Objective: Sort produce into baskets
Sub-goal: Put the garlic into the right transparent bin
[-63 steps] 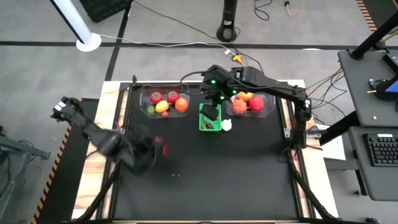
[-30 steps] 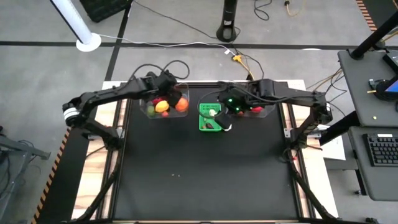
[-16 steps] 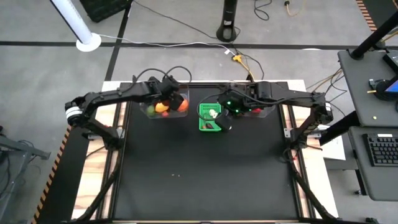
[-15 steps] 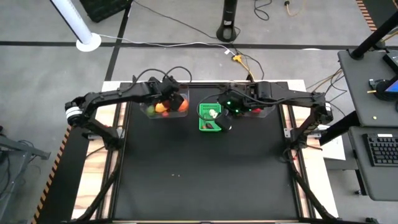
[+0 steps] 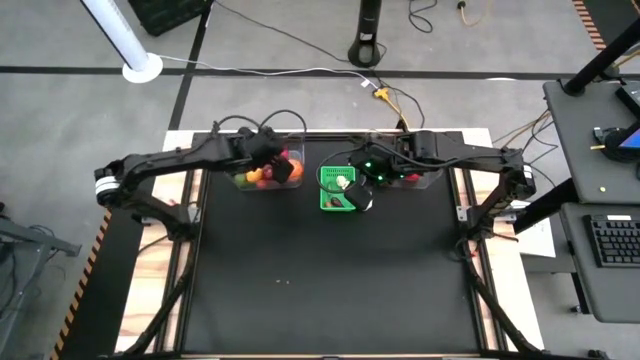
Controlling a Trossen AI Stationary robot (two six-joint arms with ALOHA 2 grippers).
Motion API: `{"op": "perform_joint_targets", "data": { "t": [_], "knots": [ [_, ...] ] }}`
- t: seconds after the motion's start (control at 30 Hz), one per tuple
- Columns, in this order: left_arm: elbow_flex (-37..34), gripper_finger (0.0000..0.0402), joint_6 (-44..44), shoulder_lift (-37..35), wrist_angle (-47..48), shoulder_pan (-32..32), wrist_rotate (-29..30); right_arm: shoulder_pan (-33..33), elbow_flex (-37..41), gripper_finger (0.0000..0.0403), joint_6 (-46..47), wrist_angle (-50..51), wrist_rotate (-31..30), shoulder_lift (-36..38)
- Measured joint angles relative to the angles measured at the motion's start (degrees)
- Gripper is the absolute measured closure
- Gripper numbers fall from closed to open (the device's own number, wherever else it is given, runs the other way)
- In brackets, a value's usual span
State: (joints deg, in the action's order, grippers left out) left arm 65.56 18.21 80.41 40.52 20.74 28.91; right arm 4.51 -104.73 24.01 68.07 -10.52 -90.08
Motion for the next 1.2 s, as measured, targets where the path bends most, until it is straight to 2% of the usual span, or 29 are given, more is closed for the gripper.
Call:
{"op": "perform_joint_targets", "data": {
  "t": [0.37,0.53,0.7,0.83,1.0,1.2],
  "knots": [
    [0.0,0.0106,7.4,-12.7,0.2,-13.4,-8.6,0.0,0.1,0.0051,-0.1,0.0,0.4,0.0],
    [0.0,0.0111,12.8,-15.1,0.2,-21.6,-7.9,-0.3,2.4,0.0051,2.4,1.6,1.3,0.1],
    [0.0,0.0114,21.5,-15.7,0.5,-29.2,-1.6,-1.2,6.5,0.0051,9.2,4.0,1.9,0.1],
    [0.0,0.0114,26.8,-15.8,1.0,-34.2,3.4,-4.3,12.4,0.0051,11.0,4.0,2.2,1.4],
    [0.0,0.0114,29.8,-15.9,1.1,-37.4,5.0,-6.9,24.0,0.0051,17.3,1.4,4.5,6.0],
    [0.0,0.0114,30.5,-15.9,1.1,-37.6,5.2,-6.3,39.8,0.0051,32.2,-12.5,3.8,12.7]
  ]
}}
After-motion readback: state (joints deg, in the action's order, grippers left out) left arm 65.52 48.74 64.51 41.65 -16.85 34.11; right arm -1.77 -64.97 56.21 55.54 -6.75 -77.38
